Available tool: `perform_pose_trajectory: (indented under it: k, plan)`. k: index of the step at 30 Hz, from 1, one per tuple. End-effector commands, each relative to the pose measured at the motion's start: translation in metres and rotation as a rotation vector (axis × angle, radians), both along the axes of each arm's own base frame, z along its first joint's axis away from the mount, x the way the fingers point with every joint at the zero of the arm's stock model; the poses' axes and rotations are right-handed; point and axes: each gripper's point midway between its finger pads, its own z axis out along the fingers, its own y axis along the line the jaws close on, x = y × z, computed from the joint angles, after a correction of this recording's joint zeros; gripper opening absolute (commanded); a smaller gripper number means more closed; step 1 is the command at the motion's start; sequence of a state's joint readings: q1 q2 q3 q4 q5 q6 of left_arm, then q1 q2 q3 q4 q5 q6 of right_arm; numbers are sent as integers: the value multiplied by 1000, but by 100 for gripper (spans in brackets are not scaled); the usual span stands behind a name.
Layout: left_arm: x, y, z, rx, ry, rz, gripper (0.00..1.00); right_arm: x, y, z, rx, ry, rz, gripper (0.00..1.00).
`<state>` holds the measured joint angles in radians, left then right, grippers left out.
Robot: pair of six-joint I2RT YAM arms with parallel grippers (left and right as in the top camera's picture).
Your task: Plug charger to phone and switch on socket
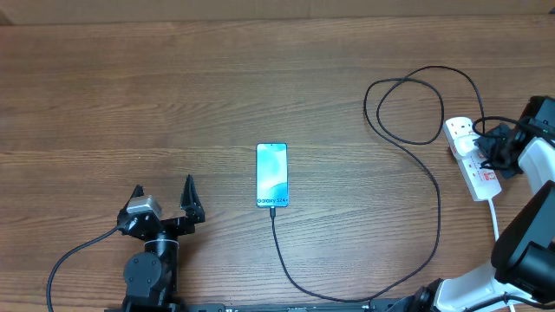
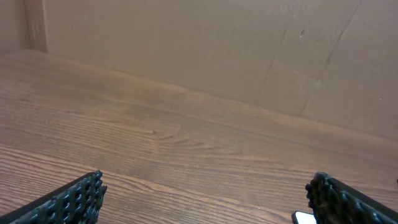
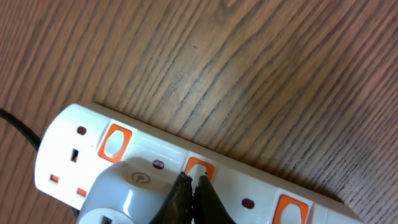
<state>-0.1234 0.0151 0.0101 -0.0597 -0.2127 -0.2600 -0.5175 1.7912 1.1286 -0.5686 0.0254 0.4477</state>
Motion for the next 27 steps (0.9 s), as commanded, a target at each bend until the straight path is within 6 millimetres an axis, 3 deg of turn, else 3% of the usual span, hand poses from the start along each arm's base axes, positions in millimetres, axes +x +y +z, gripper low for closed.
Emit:
perform_pose_trajectory:
  k: [1, 12, 27]
  plan:
    - [0, 0, 0, -7, -5, -4, 100, -1, 3, -5, 5, 8, 16, 4]
    - [0, 0, 0, -7, -5, -4, 99, 5, 18, -13, 7, 32, 78, 4]
    - [0, 0, 0, -7, -5, -4, 100, 3, 20, -18, 14, 48, 78, 4]
